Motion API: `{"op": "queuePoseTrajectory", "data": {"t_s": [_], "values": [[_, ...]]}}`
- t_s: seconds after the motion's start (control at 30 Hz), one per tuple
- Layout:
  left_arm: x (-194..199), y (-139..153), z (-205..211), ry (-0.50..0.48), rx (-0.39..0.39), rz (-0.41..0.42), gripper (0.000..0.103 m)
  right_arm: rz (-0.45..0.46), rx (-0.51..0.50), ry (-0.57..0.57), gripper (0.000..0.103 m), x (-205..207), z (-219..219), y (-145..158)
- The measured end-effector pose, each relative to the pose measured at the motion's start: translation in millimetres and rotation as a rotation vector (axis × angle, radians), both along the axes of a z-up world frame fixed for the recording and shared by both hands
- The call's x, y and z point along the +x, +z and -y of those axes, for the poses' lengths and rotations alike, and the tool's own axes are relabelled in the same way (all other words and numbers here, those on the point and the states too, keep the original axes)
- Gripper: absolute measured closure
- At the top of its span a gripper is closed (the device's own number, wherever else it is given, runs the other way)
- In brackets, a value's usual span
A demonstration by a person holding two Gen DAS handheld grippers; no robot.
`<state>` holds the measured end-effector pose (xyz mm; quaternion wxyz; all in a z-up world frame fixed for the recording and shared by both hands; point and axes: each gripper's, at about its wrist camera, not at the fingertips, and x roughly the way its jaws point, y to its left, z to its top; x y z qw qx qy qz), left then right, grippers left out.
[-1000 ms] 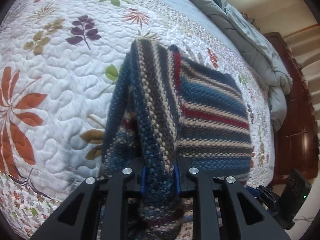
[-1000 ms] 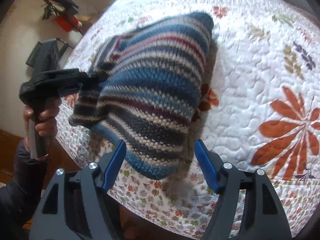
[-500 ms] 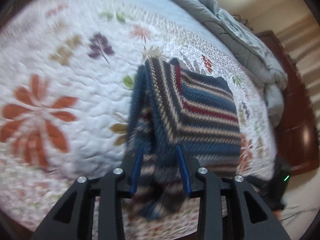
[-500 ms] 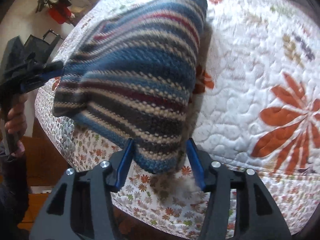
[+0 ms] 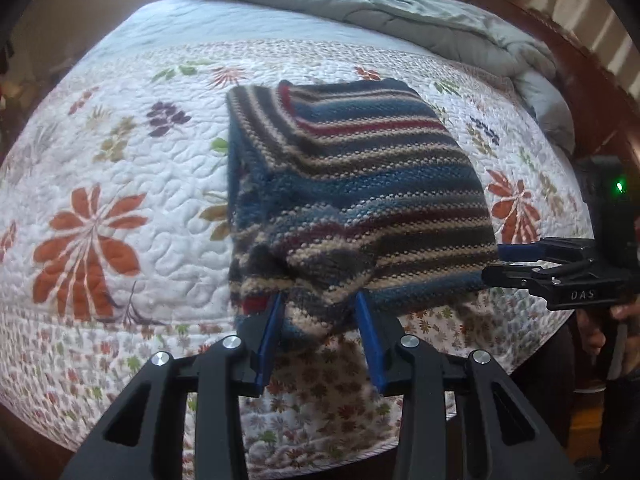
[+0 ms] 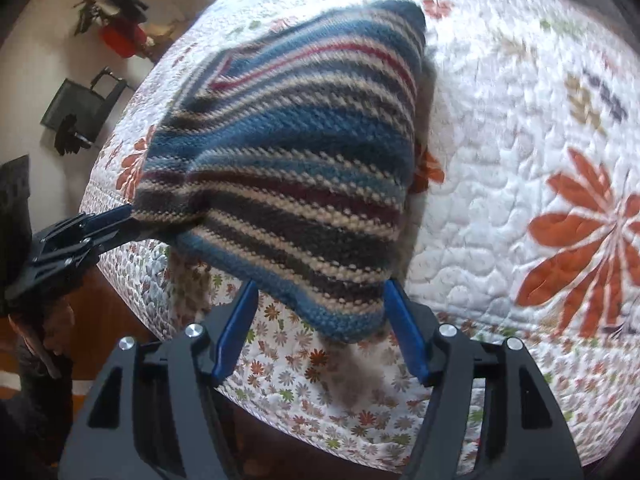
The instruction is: Fold small clothes
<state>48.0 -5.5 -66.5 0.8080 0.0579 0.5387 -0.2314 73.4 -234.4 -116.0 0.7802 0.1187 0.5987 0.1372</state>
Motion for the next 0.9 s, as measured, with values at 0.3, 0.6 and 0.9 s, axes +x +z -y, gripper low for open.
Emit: {"op": "queuePoseTrajectory", "data": {"t_s": [0.3,0.6,0.9], "values": [[7,-9,-1,-0.037,-0.103,-0.113,0.064,-0.064,-0.030,-0.023,0.050,11,-5,-20],[12,-26,7,-0.026,0.018,-0.126,0.045,-0.091,-0.042,-0.023,0.047,11,-2,-26],[32,-24,-21,0.093,-0.185,-0.256,0.084,-0.003,-0.018,0.028,0.080,0,2,-2]]}}
